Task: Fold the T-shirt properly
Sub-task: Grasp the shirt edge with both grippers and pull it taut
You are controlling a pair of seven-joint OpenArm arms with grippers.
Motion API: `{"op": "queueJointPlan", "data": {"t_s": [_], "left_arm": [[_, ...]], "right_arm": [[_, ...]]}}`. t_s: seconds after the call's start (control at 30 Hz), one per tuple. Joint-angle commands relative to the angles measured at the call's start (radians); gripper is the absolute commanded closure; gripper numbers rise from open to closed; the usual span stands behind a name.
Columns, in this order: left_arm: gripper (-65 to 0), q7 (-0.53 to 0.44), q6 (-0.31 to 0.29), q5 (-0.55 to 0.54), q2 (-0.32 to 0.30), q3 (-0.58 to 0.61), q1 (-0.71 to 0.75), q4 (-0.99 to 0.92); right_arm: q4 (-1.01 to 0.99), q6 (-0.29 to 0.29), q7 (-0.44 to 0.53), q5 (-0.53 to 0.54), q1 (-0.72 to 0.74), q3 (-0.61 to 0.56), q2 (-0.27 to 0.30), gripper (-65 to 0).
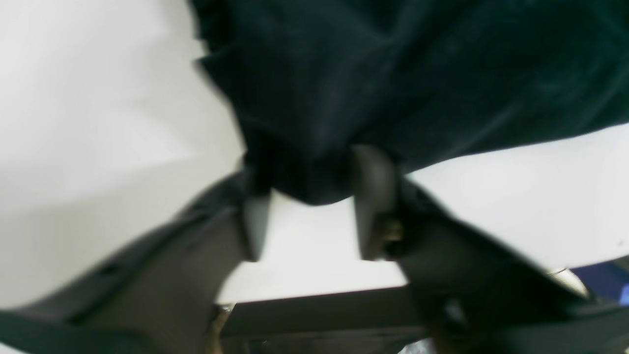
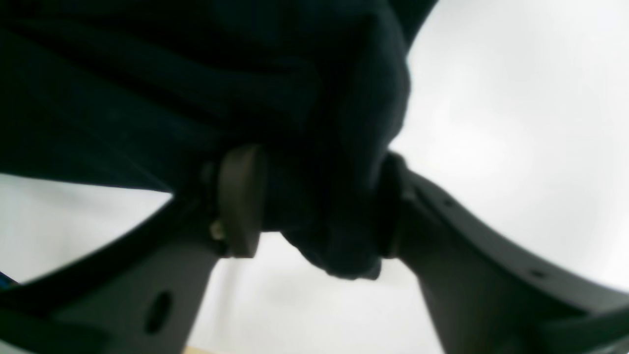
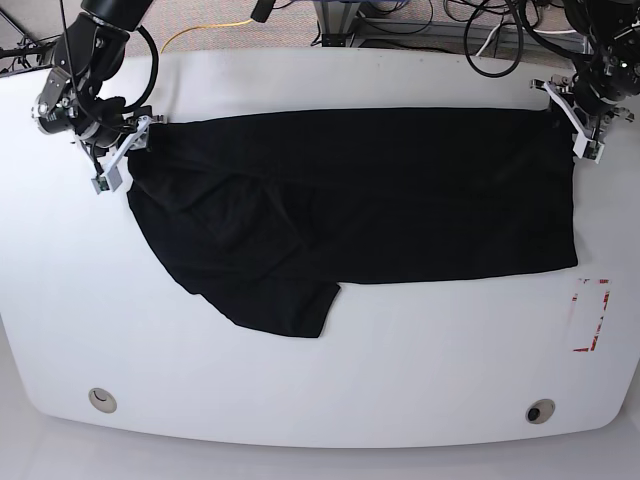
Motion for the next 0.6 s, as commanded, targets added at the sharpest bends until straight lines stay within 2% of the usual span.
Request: {"op": "queueJointPlan", "data": {"t_s": [0.0,0.1,0.17,0.37,0.57], "left_arm": [[-31.9,0.01,0.001,-0.01,-0.018,-0.009,0.016,0.04],[-31.8,0.013,0.001,-0.012,-0.031,-0.016,0.017,0.111],[-31.9,0.028,0.001,-0.012,-0.028,-0.024,0.016,0.16],[-31.8,0.076,0.001,-0.012,-0.025,-0.046,-0.038,0.195],[-31.8,0.079,0.001,-0.003,-0.005,-0.056,-0.17,0.171]], "right_arm": [[0.022,0.001,0.008,0.059,-0.001,0.063,0.021,-40.4],[0.022,0.001,0.004,0.105,-0.005,0.082,0.024,-45.3],[0.022,0.001,-0.022,0.147,-0.005,0.091,0.051,-47.6],[0.028,0.001,-0.042,0.289,0.005,0.095,0.073,-47.4],[0.023,0.001,-0.038,0.292,0.069,0.054,0.09,-47.4]]}}
